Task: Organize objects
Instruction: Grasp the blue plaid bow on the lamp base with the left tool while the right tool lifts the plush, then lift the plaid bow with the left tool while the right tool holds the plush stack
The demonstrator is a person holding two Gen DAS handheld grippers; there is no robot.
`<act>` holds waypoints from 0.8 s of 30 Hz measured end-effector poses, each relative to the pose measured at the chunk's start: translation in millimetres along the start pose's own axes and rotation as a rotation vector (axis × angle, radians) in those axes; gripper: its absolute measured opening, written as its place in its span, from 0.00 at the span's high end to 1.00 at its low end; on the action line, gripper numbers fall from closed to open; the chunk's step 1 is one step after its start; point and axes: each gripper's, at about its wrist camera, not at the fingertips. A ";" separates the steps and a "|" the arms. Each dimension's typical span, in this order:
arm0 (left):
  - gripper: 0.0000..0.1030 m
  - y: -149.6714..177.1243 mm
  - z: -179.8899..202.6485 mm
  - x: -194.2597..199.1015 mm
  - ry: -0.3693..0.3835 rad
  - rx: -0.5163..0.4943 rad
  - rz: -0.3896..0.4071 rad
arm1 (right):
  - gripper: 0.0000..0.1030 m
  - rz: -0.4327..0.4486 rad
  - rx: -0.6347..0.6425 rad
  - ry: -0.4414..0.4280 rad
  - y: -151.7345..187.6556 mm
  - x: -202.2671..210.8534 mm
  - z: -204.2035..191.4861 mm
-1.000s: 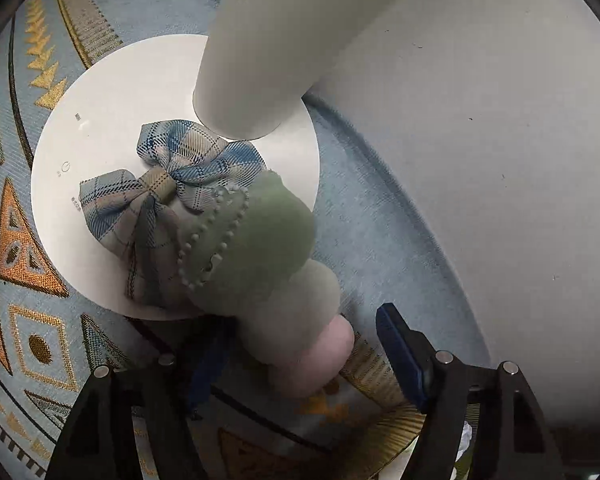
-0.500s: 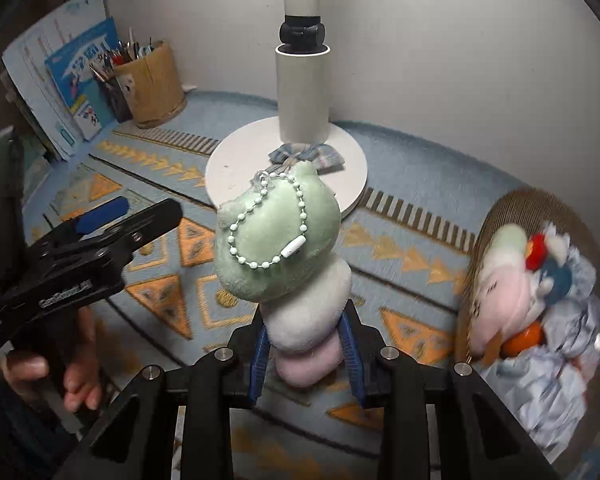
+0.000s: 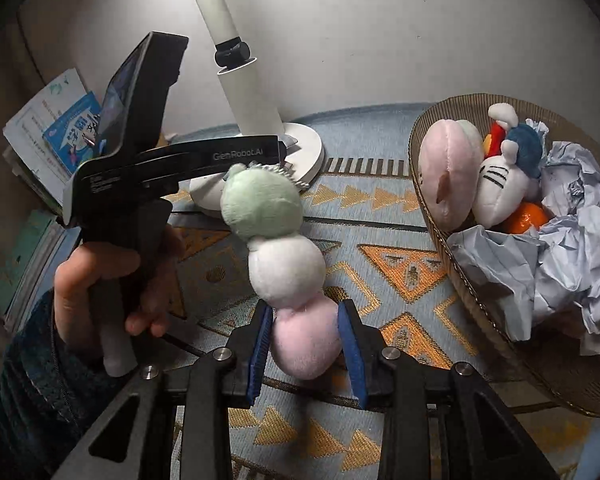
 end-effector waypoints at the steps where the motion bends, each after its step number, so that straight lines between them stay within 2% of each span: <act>1: 0.65 -0.1 0.9 -1.8 -0.001 -0.009 0.004 | 0.68 0.010 0.006 -0.006 0.3 0.4 0.0; 2: 0.74 0.6 1.7 -1.1 0.006 -0.021 0.013 | 0.68 0.018 0.019 -0.007 -0.1 0.4 -1.4; 4: 0.79 4.0 2.3 1.7 0.021 -0.041 0.003 | 0.68 0.041 0.039 -0.004 2.6 2.4 -2.3; 9: 0.80 27.1 -3.3 35.4 0.026 -0.064 0.029 | 0.68 0.065 0.055 -0.004 4.9 -5.0 -8.3; 16: 0.80 85.1 -28.2 124.0 0.043 -0.001 0.084 | 0.68 0.105 0.059 0.066 6.4 -8.4 -23.2; 21: 0.80 133.1 -46.8 167.6 -0.021 0.048 0.092 | 0.69 0.059 -0.095 0.050 32.5 28.1 -30.8; 24: 0.80 154.6 -62.6 177.8 -0.002 0.120 0.100 | 0.69 0.055 -0.073 0.035 60.1 51.8 -58.8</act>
Point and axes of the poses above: each gripper's, at about its wrist camera, not at the fingertips, and x roughly against the way its jaws point, z to its right, y to its underside, and after that the axes turned 7 degrees about y, right-handed
